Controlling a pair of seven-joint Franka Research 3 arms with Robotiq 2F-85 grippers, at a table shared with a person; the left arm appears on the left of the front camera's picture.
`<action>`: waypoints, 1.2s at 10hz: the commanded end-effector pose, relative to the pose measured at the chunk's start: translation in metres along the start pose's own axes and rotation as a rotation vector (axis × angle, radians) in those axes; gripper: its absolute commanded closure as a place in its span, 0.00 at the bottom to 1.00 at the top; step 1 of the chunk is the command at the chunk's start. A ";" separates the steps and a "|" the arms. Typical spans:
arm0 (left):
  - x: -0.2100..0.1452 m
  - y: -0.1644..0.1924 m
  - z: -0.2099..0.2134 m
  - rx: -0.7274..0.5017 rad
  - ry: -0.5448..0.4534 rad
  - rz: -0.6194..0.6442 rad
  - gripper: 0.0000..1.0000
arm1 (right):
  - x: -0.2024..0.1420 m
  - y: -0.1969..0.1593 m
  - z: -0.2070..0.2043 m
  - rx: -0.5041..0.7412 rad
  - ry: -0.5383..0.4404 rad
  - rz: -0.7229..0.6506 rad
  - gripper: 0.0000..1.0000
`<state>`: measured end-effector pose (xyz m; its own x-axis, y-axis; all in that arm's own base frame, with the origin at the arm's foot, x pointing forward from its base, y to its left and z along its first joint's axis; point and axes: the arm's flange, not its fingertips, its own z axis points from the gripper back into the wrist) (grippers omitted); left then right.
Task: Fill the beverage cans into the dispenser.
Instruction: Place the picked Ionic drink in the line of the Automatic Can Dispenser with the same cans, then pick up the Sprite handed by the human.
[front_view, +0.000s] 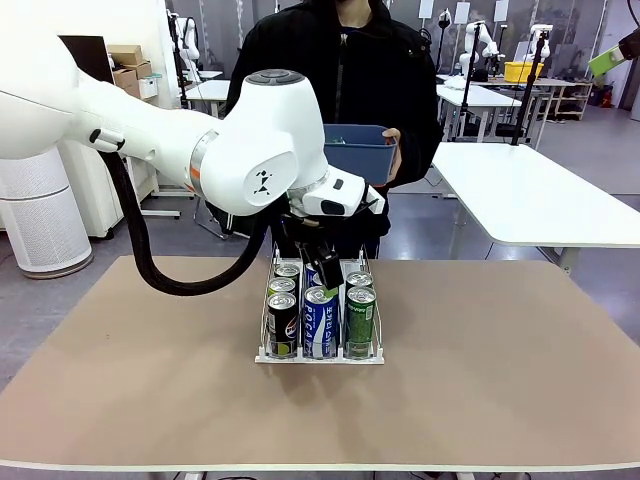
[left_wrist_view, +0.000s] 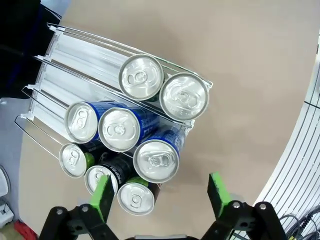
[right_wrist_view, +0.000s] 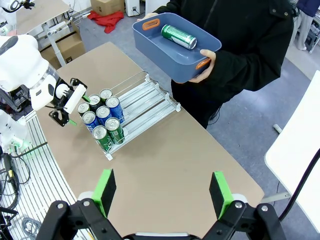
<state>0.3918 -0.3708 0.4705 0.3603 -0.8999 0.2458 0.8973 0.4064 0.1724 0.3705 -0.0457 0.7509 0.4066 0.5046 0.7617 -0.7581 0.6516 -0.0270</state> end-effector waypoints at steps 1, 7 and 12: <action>-0.001 0.005 -0.004 -0.001 -0.003 0.008 0.00 | 0.001 0.001 -0.001 0.014 -0.004 -0.005 0.00; -0.001 0.005 -0.004 -0.001 -0.003 0.008 0.00 | 0.001 0.001 -0.001 0.014 -0.004 -0.005 0.00; -0.001 0.005 -0.004 -0.001 -0.003 0.008 0.00 | 0.001 0.001 -0.001 0.014 -0.004 -0.005 0.00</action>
<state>0.3949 -0.3703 0.4669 0.3650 -0.8990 0.2421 0.8971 0.4092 0.1669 0.3705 -0.0457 0.7509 0.4066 0.5046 0.7616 -0.7581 0.6516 -0.0270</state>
